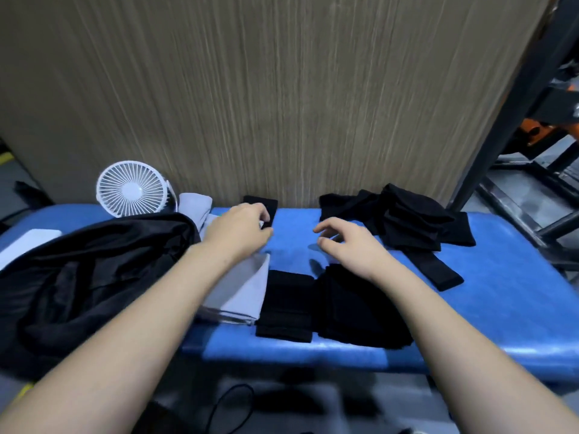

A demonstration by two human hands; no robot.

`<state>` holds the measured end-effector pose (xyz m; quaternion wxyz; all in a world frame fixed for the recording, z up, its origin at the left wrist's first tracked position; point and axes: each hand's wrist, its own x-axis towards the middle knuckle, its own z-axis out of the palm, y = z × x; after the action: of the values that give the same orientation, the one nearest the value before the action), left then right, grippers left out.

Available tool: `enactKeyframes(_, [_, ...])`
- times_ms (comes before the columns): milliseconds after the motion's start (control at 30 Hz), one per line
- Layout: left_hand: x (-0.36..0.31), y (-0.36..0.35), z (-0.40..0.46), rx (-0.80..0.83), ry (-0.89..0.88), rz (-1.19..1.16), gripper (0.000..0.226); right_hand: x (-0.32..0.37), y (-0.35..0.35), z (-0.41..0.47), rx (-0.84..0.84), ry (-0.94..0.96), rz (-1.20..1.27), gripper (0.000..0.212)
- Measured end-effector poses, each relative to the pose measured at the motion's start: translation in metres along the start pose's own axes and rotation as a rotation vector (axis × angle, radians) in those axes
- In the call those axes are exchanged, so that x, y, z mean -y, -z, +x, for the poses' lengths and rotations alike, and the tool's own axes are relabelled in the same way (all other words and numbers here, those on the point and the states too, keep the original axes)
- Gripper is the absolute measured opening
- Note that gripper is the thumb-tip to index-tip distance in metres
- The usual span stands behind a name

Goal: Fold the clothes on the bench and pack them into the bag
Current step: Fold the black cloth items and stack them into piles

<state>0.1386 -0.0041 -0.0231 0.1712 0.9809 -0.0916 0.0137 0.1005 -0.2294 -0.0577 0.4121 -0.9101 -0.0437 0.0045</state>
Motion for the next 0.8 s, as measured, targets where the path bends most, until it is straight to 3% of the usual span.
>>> enactKeyframes(100, [0.037,0.024,0.028,0.111,0.071,0.121,0.018,0.015,-0.022,0.021,0.035,-0.026,0.055,0.019])
enactKeyframes(233, [0.078,0.047,0.053,0.138,0.125,0.255,0.038,0.029,-0.051,0.041,0.128,-0.079,0.058,0.028])
enactKeyframes(500, [0.113,0.045,0.092,0.206,0.215,0.419,0.091,0.073,-0.095,0.098,0.216,-0.108,-0.083,0.073])
enactKeyframes(600, [0.115,0.039,0.103,0.25,0.23,0.468,0.101,0.085,-0.11,0.112,0.237,-0.161,-0.198,0.066])
enactKeyframes(667, [0.119,0.036,0.106,0.27,0.236,0.504,0.095,0.085,-0.116,0.118,0.224,-0.163,-0.288,0.051])
enactKeyframes(800, [0.127,0.036,0.108,0.179,0.166,0.515,0.032,0.074,-0.122,0.123,0.167,-0.143,-0.249,0.033])
